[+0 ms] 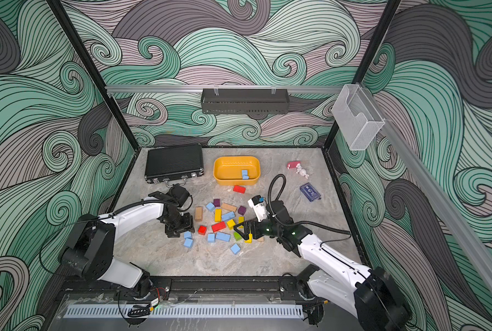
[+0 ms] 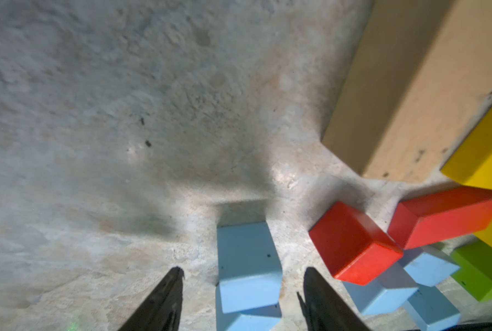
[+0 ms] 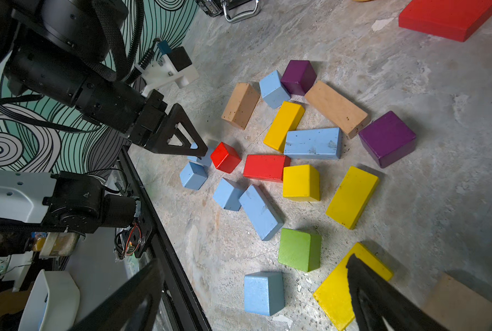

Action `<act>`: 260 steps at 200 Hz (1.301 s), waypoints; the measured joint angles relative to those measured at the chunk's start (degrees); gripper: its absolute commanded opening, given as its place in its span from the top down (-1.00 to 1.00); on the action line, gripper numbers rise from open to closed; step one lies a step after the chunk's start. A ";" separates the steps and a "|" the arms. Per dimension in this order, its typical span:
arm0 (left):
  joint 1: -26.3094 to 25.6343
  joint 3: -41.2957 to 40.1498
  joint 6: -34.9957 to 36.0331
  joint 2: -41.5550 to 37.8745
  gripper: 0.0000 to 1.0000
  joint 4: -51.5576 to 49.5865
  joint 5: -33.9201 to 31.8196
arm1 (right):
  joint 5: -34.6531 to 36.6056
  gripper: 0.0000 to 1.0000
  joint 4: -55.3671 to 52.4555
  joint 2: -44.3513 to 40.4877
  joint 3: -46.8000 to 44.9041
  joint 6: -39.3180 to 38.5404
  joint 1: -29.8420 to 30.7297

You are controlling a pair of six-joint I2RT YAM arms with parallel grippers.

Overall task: Pick out the blue building blocks
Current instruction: Pick up the building block from the center of the board.

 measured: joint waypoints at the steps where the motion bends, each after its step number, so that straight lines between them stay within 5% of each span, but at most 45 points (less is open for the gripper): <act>1: 0.00 0.02 0.02 0.02 -0.28 0.02 0.00 | 0.00 -0.99 0.00 0.02 0.04 0.00 0.00; 260: -0.50 1.51 1.79 4.66 0.41 1.29 -0.68 | 2.69 -0.99 -1.49 0.63 1.97 -2.58 0.26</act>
